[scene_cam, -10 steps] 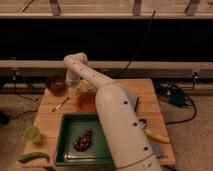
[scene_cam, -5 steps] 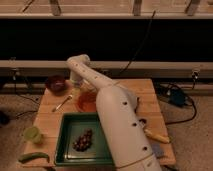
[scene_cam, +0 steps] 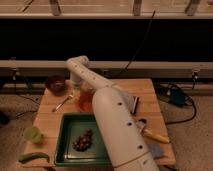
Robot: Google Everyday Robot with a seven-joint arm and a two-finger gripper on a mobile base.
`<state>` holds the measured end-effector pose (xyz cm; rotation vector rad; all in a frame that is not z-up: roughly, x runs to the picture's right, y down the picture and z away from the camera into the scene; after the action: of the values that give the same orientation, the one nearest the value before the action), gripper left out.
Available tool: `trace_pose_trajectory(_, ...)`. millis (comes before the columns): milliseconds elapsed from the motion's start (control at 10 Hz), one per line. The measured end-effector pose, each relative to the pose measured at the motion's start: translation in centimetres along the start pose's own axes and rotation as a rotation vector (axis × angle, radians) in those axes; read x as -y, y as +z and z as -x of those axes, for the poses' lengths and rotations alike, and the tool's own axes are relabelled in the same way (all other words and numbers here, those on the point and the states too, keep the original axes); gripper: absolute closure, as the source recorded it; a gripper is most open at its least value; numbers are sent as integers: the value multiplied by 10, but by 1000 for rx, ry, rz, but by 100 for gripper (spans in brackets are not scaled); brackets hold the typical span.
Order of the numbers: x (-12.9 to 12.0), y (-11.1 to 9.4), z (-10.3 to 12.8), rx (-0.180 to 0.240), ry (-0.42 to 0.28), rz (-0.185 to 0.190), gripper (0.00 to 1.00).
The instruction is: Place fork in red bowl
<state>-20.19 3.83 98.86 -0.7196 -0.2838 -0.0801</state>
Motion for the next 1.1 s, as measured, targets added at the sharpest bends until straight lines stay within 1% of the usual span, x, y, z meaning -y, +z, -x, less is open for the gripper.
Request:
trace_pose_trajectory(400, -2, 9, 6, -6, -13, 23, 21)
trace_pose_trajectory(500, -3, 10, 8, -6, -17, 28, 32)
trace_pose_trajectory(700, -4, 9, 10, -1, -20, 29, 48)
trace_pose_trajectory(900, -4, 6, 10, 11, -21, 25, 72)
trace_pose_trajectory(1100, -4, 4, 10, 15, -21, 21, 88)
